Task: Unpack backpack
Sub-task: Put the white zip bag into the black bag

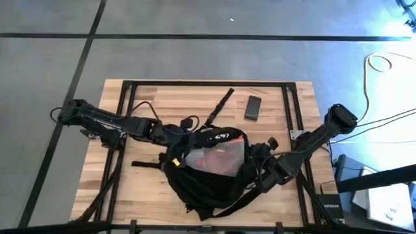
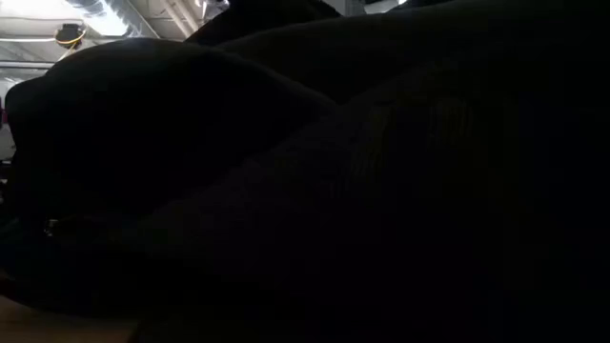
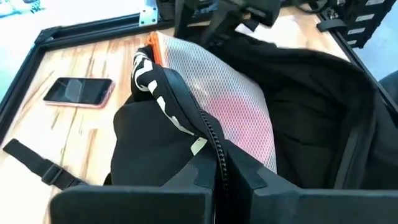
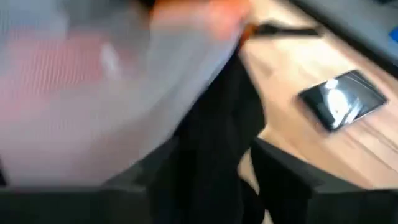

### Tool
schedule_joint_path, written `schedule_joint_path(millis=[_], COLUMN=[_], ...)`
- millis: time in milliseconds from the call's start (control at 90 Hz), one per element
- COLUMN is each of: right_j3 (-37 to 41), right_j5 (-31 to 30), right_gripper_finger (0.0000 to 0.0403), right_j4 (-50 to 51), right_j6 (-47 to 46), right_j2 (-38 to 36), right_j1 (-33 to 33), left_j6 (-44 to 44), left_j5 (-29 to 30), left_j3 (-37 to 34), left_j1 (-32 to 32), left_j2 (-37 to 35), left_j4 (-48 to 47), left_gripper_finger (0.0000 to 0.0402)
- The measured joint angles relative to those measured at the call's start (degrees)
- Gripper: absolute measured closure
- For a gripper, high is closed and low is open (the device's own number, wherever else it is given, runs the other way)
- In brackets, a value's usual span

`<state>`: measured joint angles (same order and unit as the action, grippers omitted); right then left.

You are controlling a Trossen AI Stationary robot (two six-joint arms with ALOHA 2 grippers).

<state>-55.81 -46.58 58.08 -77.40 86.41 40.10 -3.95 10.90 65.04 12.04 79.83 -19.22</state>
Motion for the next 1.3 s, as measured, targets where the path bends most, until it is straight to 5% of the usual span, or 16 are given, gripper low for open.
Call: schedule_joint_path(millis=[156,356,556,789,1300], right_j3=[0.0,0.4,3.7,5.3,3.5], right_j5=[0.2,-1.4,-1.0,-2.4,-11.4], right_gripper_finger=[0.0135,0.0136,0.0207,0.0386,0.0402], right_j4=[0.4,1.9,-1.4,-4.5,2.4], right_j6=[-0.2,1.3,5.5,8.8,-1.1], right_j2=[0.0,0.7,0.8,0.8,-11.7], right_j1=[1.2,-0.5,-5.1,-7.2,-2.0], left_j6=[0.0,0.2,0.3,-1.6,-12.0], left_j5=[0.0,0.0,-0.2,-0.1,-1.7], left_j3=[0.0,0.0,0.0,0.0,0.0], left_j1=[0.0,0.1,0.2,1.1,6.5], left_j2=[0.0,0.0,0.0,0.0,-5.4], left_j4=[-0.4,0.7,0.5,0.9,0.8], left_gripper_finger=[0.0401,0.0401,0.0401,0.0401,0.0377])
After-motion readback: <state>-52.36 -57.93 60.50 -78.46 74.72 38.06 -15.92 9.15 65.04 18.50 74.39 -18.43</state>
